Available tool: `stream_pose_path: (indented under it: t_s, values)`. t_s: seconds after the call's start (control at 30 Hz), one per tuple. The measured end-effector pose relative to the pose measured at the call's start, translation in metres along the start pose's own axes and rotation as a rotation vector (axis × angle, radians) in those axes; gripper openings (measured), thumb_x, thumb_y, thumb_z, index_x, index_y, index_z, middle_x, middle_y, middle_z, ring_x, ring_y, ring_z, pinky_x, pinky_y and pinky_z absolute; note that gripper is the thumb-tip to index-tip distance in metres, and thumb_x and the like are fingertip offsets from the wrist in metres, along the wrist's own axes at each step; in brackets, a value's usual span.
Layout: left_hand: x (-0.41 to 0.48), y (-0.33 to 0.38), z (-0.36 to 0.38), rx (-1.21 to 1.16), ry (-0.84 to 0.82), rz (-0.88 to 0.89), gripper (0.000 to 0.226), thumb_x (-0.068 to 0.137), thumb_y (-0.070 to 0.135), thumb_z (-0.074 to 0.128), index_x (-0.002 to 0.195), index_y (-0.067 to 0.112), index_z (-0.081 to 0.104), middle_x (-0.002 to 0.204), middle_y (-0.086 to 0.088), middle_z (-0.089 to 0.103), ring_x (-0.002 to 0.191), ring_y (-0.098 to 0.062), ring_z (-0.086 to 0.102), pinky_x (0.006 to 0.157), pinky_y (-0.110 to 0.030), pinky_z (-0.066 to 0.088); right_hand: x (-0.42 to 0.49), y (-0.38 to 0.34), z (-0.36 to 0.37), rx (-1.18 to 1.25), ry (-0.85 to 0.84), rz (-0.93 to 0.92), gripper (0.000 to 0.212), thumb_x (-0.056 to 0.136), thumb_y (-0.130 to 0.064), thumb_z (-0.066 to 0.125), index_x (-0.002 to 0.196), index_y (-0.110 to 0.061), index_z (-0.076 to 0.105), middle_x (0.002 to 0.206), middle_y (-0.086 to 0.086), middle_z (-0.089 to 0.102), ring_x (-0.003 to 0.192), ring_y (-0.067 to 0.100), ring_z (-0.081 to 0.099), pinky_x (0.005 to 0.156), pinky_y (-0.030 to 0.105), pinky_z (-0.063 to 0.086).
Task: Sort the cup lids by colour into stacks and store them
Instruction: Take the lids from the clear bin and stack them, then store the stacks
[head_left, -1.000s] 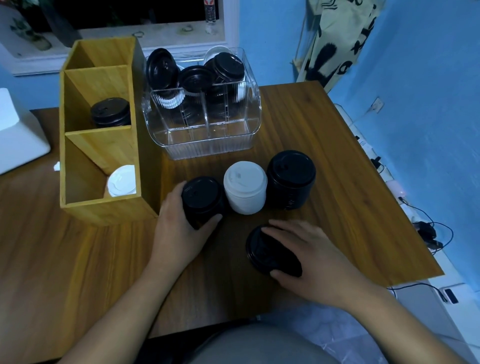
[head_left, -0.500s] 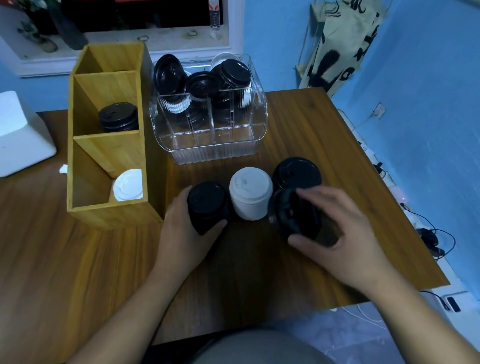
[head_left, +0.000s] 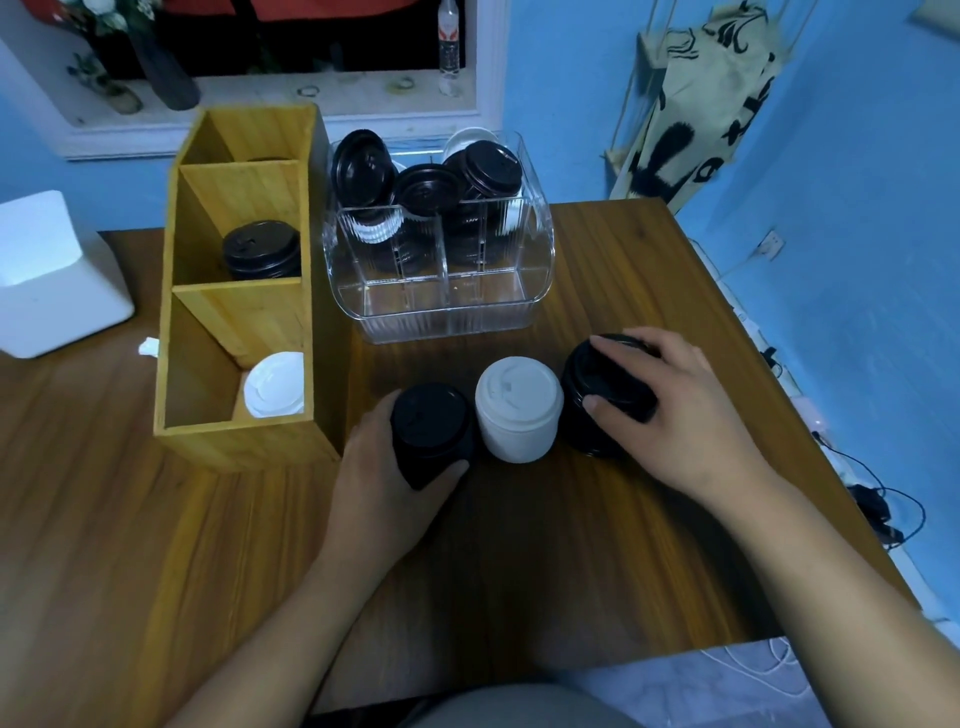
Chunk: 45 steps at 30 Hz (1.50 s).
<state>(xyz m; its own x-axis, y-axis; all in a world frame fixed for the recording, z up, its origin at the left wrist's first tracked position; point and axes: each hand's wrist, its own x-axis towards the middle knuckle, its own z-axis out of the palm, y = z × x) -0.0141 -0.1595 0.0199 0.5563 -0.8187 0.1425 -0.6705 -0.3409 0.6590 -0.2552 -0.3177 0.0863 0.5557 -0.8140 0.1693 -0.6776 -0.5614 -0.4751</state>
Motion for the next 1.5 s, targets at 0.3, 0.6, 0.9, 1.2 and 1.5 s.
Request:
stream_pose_path:
  t_s: [0.3, 0.6, 0.9, 1.2, 1.5]
  values:
    - [0.001, 0.000, 0.000, 0.006, -0.014, -0.015, 0.098, 0.070, 0.049, 0.087, 0.149, 0.026, 0.036, 0.144, 0.007, 0.050, 0.133, -0.011, 0.044, 0.104, -0.024, 0.036, -0.010, 0.007, 0.020, -0.053, 0.055, -0.030, 0.064, 0.094, -0.060, 0.042, 0.152, -0.033, 0.043, 0.163, -0.005, 0.026, 0.144, 0.019, 0.036, 0.096, 0.043, 0.055]
    - [-0.002, -0.003, 0.001, -0.005, -0.058, -0.065, 0.103, 0.073, 0.055, 0.083, 0.154, 0.032, 0.025, 0.152, 0.011, 0.041, 0.138, -0.008, 0.038, 0.106, -0.021, 0.030, 0.020, -0.005, -0.012, -0.067, 0.059, -0.075, 0.067, 0.096, -0.072, 0.031, 0.150, -0.036, 0.045, 0.162, -0.007, 0.033, 0.151, 0.016, 0.025, 0.118, 0.047, 0.029]
    - [-0.002, -0.005, 0.001, -0.035, -0.072, -0.046, 0.103, 0.074, 0.057, 0.082, 0.154, 0.037, 0.021, 0.155, 0.014, 0.038, 0.133, 0.005, 0.028, 0.111, -0.021, 0.027, 0.193, -0.050, -0.006, -0.024, 0.045, -0.165, 0.053, 0.098, -0.038, 0.062, 0.147, -0.024, 0.048, 0.147, 0.003, 0.052, 0.138, 0.023, 0.045, 0.113, 0.036, 0.033]
    - [-0.003, -0.007, 0.000, -0.017, -0.087, -0.019, 0.100, 0.075, 0.062, 0.078, 0.153, 0.041, 0.019, 0.152, 0.020, 0.036, 0.125, 0.017, 0.019, 0.102, -0.003, 0.016, 0.294, -0.066, 0.009, -0.293, -0.136, -0.051, 0.079, 0.086, -0.066, 0.062, 0.151, -0.027, 0.037, 0.143, 0.011, 0.057, 0.133, 0.039, 0.047, 0.109, 0.052, 0.039]
    - [-0.002, -0.008, 0.000, -0.032, -0.060, -0.006, 0.099, 0.074, 0.059, 0.080, 0.153, 0.038, 0.023, 0.143, 0.024, 0.036, 0.123, 0.018, 0.020, 0.103, -0.004, 0.016, 0.214, -0.075, -0.016, 0.015, 0.080, -0.172, 0.071, 0.081, -0.056, 0.074, 0.142, -0.026, 0.052, 0.134, 0.001, 0.062, 0.124, 0.022, 0.057, 0.109, 0.041, 0.043]
